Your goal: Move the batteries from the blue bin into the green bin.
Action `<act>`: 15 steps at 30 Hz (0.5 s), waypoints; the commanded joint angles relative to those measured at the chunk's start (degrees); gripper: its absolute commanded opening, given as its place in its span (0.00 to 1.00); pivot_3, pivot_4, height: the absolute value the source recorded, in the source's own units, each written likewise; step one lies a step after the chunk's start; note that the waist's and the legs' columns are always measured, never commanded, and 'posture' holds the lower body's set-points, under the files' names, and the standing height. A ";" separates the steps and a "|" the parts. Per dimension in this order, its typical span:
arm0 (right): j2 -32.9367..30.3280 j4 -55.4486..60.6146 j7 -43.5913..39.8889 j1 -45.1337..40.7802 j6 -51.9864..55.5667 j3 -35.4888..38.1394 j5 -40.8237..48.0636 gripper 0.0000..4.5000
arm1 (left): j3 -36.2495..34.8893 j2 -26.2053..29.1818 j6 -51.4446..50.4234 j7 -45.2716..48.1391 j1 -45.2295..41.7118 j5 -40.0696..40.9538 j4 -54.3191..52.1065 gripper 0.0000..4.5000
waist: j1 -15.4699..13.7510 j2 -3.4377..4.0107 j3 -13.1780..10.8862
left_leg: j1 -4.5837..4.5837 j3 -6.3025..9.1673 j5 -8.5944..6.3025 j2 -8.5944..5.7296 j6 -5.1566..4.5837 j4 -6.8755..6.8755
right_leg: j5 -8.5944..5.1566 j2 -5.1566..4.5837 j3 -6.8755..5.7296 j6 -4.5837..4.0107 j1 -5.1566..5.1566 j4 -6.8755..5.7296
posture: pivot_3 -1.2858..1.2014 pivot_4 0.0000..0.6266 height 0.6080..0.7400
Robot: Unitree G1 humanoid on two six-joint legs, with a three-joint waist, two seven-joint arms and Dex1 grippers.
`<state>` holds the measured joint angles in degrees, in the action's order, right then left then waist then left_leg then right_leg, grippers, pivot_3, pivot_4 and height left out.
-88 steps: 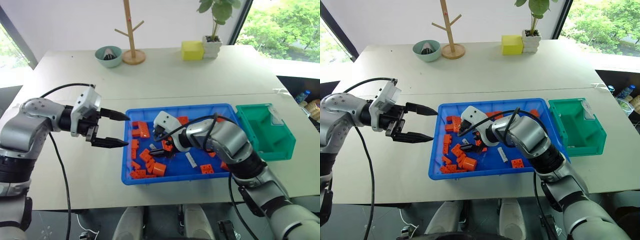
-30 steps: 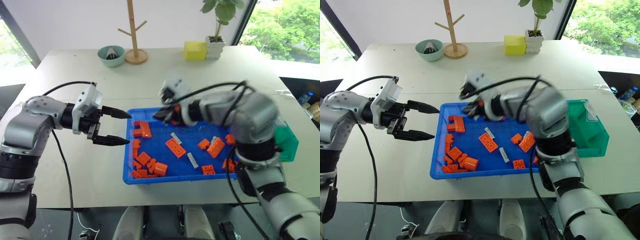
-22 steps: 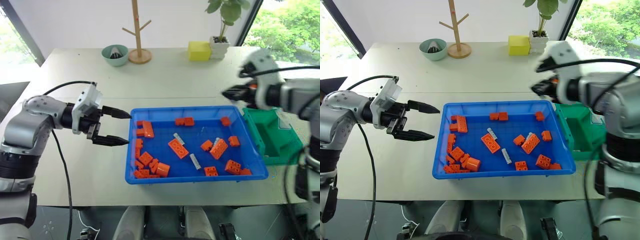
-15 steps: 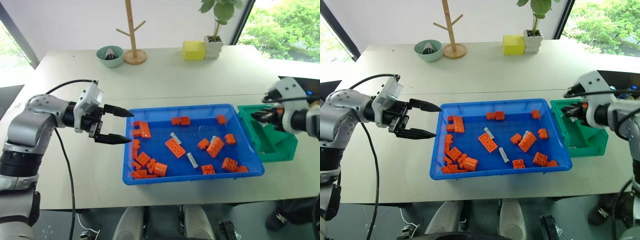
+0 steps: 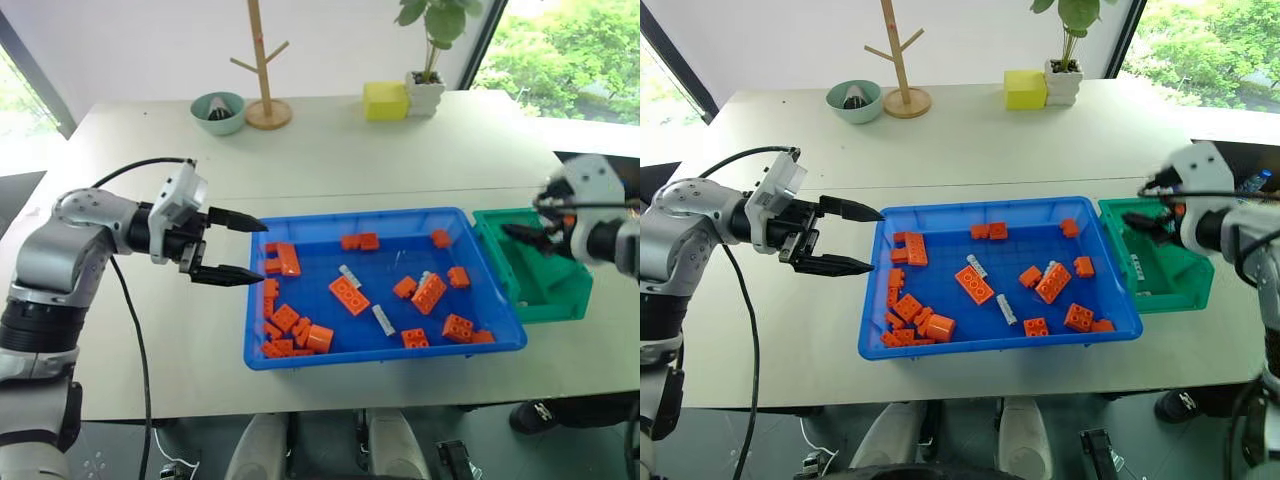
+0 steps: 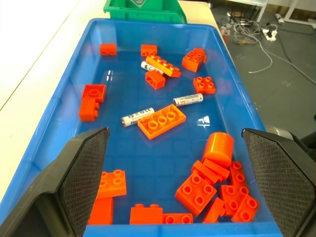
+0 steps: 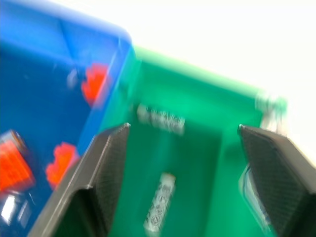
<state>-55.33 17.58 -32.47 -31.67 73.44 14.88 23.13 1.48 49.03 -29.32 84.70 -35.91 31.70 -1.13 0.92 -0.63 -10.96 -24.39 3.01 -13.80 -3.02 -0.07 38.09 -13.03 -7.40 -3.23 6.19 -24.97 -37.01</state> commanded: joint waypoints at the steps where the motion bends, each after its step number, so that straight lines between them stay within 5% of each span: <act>1: 5.64 5.60 2.50 -7.06 5.35 -2.84 3.20 0.79 | -0.63 0.29 0.15 -0.05 -1.32 0.13 -0.61 1.00 | -0.02 -0.02 0.00 | 0.00 0.03 0.00 0.02 0.00 0.00 | 0.00 0.02 -0.01 0.00 0.01 0.01 | 0.52 0.24 0.71; 10: 25.41 9.11 9.42 -6.86 10.70 -16.99 3.86 0.79 | -0.08 -0.23 0.19 0.14 -2.53 -0.36 0.21 1.00 | -0.44 -0.06 0.00 | -0.07 0.08 0.00 -0.13 0.00 0.04 | 0.01 -0.07 -0.02 0.02 0.03 0.01 | 0.52 0.24 0.71; 15: 25.92 5.42 9.85 -5.72 4.67 -23.26 1.07 0.79 | -0.57 0.17 -0.20 0.08 -2.57 -0.08 -0.13 1.00 | -0.13 -0.05 0.00 | -0.02 0.09 0.00 -0.14 0.00 0.04 | 0.01 -0.04 -0.02 0.02 0.02 -0.06 | 0.52 0.24 0.71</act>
<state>-28.44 22.34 -22.47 -36.86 80.68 -8.27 25.25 1.54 48.47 -29.52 84.67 -37.48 31.58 -0.58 0.79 -0.68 -10.96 -24.41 3.10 -13.80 -3.15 -0.07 38.13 -13.02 -7.44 -3.25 6.20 -24.95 -37.08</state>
